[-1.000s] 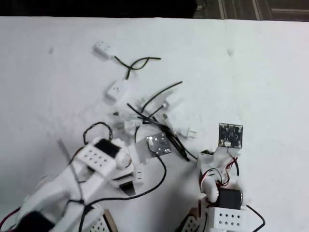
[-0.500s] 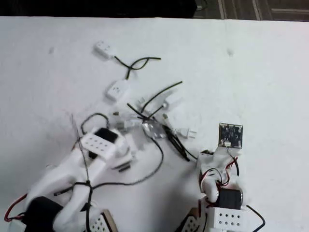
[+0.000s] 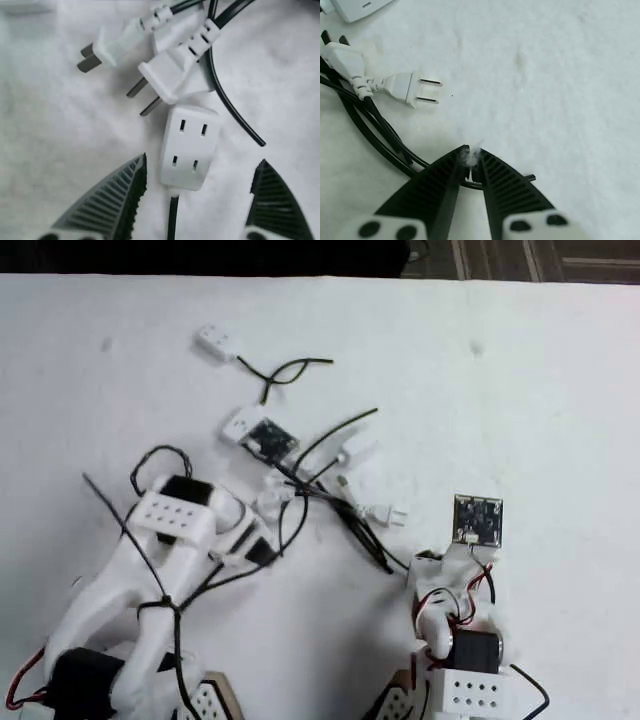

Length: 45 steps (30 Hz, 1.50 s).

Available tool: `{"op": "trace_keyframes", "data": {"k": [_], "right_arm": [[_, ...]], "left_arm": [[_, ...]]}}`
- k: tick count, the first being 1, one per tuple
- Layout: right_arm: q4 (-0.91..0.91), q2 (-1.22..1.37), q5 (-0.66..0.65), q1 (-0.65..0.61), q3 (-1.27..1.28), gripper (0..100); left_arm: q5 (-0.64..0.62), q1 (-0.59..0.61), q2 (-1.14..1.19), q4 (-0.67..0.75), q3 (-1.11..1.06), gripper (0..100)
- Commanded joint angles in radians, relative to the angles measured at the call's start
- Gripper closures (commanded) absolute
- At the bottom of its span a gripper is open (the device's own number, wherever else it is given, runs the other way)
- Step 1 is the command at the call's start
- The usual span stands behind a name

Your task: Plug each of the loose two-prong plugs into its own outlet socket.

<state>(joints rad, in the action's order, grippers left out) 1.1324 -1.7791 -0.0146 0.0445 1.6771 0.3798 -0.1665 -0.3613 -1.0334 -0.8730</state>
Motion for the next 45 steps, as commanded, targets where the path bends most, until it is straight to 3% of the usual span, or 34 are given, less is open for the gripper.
{"op": "trace_keyframes", "data": {"k": [1,9,15,17,25,30,36,42,45], "right_arm": [[-0.019,-0.004,0.002,0.013,-0.031,97.8],[-0.019,-0.004,-0.037,0.021,-0.034,97.8],[-0.050,-0.004,-0.545,0.067,-0.040,97.8],[-0.079,-0.004,-0.651,0.087,-0.040,97.8],[-0.061,0.005,-0.598,0.085,-0.201,97.8],[0.016,0.061,-0.601,-0.062,-0.414,97.9],[0.010,0.447,-0.603,-0.234,-0.609,97.9],[-0.027,0.981,-0.767,-0.263,-0.868,97.6],[-0.025,1.234,-0.816,-0.268,-0.999,90.9]], "left_arm": [[-0.015,0.025,-0.002,-0.117,0.135,66],[-0.025,0.180,-0.073,-0.193,0.178,67],[-0.037,0.223,-0.404,-0.143,-0.023,76],[-0.087,0.255,-0.524,-0.098,-0.103,77],[-0.130,0.364,-0.857,-0.029,-0.379,77],[-0.075,0.367,-0.981,-0.029,-0.496,77],[0.011,0.369,-1.099,-0.035,-0.598,77],[0.008,0.369,-1.179,-0.066,-0.623,76],[0.009,0.397,-1.196,-0.080,-0.623,76]]}}
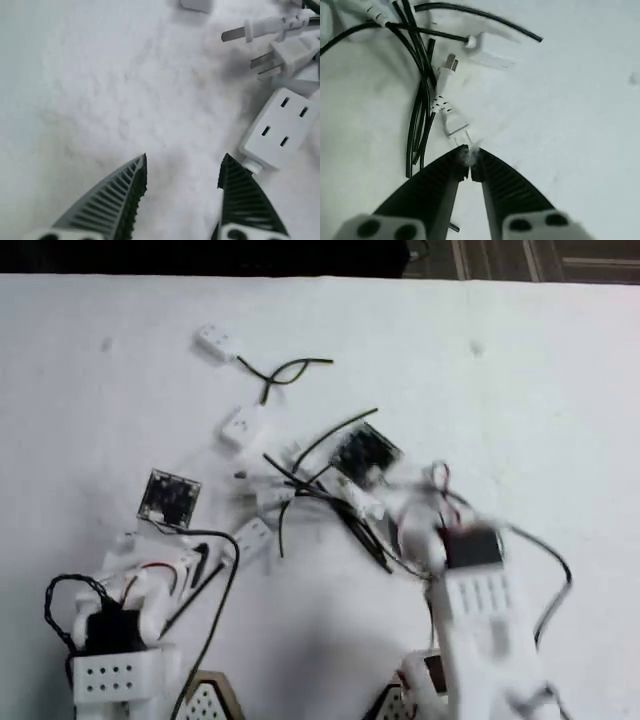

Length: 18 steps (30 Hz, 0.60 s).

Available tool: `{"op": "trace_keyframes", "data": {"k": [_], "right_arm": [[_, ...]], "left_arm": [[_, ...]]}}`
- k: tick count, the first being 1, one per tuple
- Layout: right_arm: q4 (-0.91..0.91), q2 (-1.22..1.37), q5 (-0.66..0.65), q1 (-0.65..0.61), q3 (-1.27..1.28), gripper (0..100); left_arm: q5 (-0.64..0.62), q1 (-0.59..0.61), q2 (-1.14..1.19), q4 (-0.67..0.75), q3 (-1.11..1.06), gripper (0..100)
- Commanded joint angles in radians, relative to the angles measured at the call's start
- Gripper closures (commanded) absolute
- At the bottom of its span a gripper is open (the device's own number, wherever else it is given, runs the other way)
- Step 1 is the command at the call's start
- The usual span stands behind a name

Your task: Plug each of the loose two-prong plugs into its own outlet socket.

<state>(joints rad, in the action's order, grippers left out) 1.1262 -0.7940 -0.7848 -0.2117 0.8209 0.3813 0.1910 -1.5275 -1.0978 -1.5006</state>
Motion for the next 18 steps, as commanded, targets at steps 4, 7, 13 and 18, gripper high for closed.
{"op": "trace_keyframes", "data": {"k": [4,7,13,18], "right_arm": [[-0.018,0.509,0.035,-0.030,-0.287,80.7],[-0.018,0.631,0.155,-0.074,-0.371,83.0],[-0.024,0.763,0.313,-0.165,-0.476,85.5],[-0.111,0.877,0.319,-0.188,-0.480,85.8]], "left_arm": [[0.005,0.101,-0.035,-0.008,0.003,76],[0.003,0.104,-0.035,-0.008,0.003,76],[0.003,0.104,-0.035,-0.008,0.002,76],[0.003,0.102,-0.035,-0.005,-0.008,76]]}}
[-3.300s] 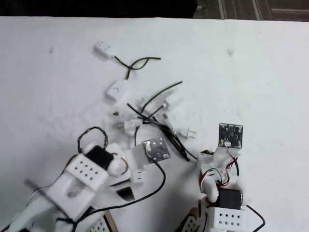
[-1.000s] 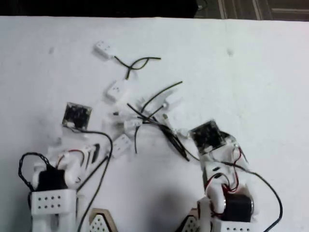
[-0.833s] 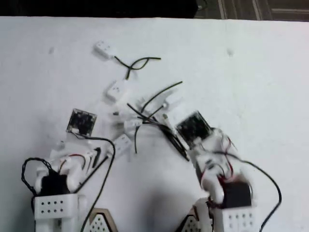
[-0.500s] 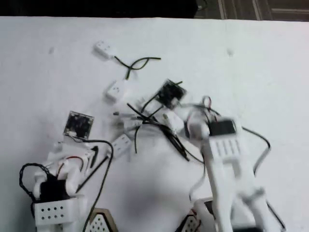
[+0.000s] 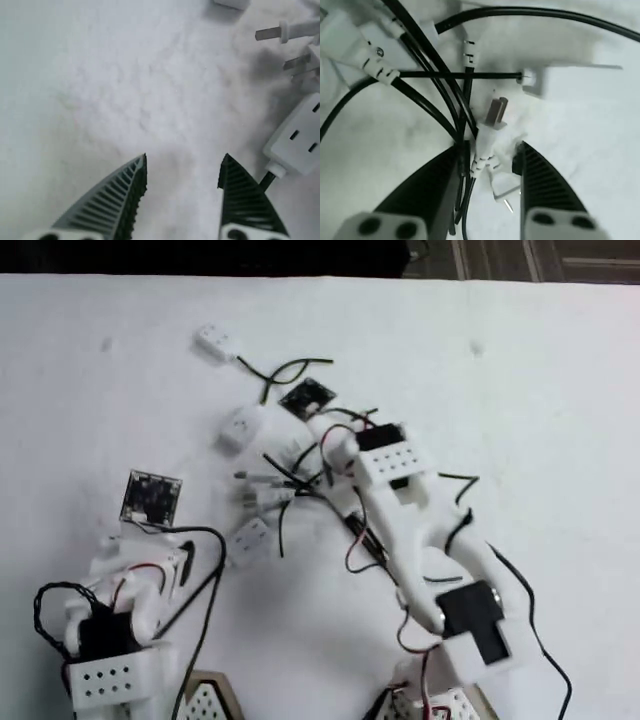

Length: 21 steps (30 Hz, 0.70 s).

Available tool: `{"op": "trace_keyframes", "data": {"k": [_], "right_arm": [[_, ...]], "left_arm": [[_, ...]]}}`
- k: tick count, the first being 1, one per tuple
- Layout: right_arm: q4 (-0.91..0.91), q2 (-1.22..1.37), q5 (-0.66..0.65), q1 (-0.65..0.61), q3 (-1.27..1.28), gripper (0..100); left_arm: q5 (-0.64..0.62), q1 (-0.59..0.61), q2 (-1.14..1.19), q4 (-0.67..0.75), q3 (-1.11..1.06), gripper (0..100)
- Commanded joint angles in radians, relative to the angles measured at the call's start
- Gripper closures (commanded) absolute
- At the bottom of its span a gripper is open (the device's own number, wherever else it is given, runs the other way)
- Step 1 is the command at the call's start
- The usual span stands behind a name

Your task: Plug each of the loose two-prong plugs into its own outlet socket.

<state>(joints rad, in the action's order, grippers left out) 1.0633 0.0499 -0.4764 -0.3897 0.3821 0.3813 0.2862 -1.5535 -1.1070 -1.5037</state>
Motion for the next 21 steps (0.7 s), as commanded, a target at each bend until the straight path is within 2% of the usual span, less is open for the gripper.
{"op": "trace_keyframes", "data": {"k": [1,4,7,12,17,21], "right_arm": [[-0.064,0.059,0.011,-0.010,-0.043,85.8],[-0.081,0.120,0.009,-0.002,-0.048,88.6],[-0.079,0.131,0.008,0.021,-0.063,98.9],[0.012,0.073,-0.023,0.079,-0.121,97.9],[0.137,-0.102,-0.008,0.157,-0.157,98.0],[0.153,-0.225,0.189,0.286,-0.155,98.1]], "left_arm": [[0.003,0.007,-0.008,0.015,-0.009,76],[0.003,0.007,-0.008,0.028,-0.015,76],[0.003,0.007,-0.008,0.028,-0.015,76],[0.003,0.007,-0.008,0.028,-0.015,76],[0.003,0.007,-0.008,0.035,-0.023,76],[0.003,0.007,-0.008,0.035,-0.025,76]]}}
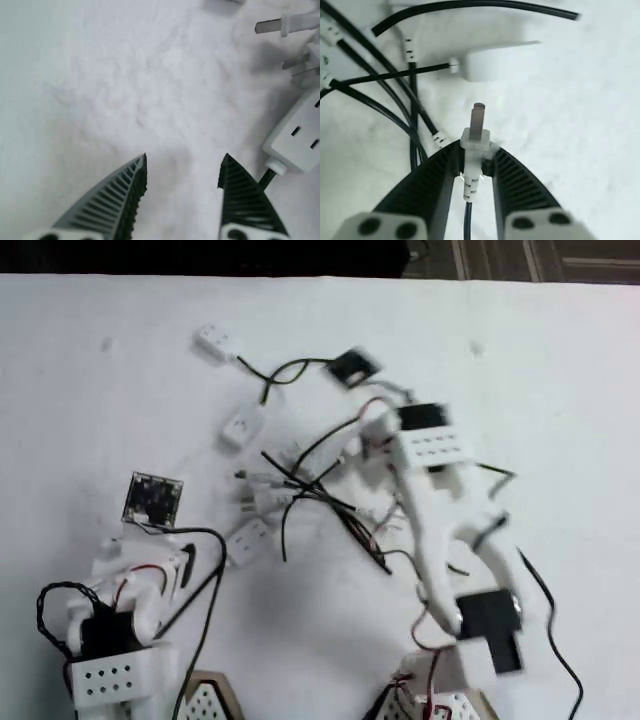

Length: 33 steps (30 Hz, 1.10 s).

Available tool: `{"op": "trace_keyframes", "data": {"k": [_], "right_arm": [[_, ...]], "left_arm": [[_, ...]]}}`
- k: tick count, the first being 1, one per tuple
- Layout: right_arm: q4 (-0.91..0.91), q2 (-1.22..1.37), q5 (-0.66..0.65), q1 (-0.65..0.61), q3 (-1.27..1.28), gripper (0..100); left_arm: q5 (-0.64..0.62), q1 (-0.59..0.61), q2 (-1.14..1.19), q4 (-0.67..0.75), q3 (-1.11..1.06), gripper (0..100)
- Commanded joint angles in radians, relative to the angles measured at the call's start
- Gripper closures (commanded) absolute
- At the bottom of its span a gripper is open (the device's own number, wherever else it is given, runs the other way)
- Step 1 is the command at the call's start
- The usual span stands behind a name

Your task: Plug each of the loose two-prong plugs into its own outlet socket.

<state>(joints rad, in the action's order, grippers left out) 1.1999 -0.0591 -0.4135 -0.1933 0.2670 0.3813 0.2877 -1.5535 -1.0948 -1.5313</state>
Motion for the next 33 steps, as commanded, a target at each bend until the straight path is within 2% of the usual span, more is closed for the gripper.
{"op": "trace_keyframes", "data": {"k": [1,6,13,15,19,22,28,33], "right_arm": [[0.018,-0.130,0.178,0.117,-0.038,98.1],[0.025,-0.145,0.351,0.194,-0.009,98.1],[0.028,-0.153,0.400,0.196,0.074,98.1],[0.027,-0.145,0.545,0.200,0.074,98.1],[0.004,-0.148,1.008,0.272,0.072,98.1],[-0.030,-0.145,1.194,0.298,0.072,98.0],[-0.054,-0.142,1.427,0.337,0.138,97.8],[-0.053,-0.150,1.435,0.341,0.189,97.7]], "left_arm": [[0.003,0.005,-0.008,0.023,0.003,76],[0.003,0.005,-0.008,0.023,0.003,76],[0.003,0.005,-0.008,0.021,0.003,76],[0.005,0.005,-0.008,0.021,0.003,76],[0.006,0.005,-0.008,0.021,0.003,77],[0.008,0.005,-0.008,0.020,0.003,77],[0.008,0.005,-0.008,0.018,0.003,77],[0.008,0.005,-0.008,0.018,0.002,77]]}}
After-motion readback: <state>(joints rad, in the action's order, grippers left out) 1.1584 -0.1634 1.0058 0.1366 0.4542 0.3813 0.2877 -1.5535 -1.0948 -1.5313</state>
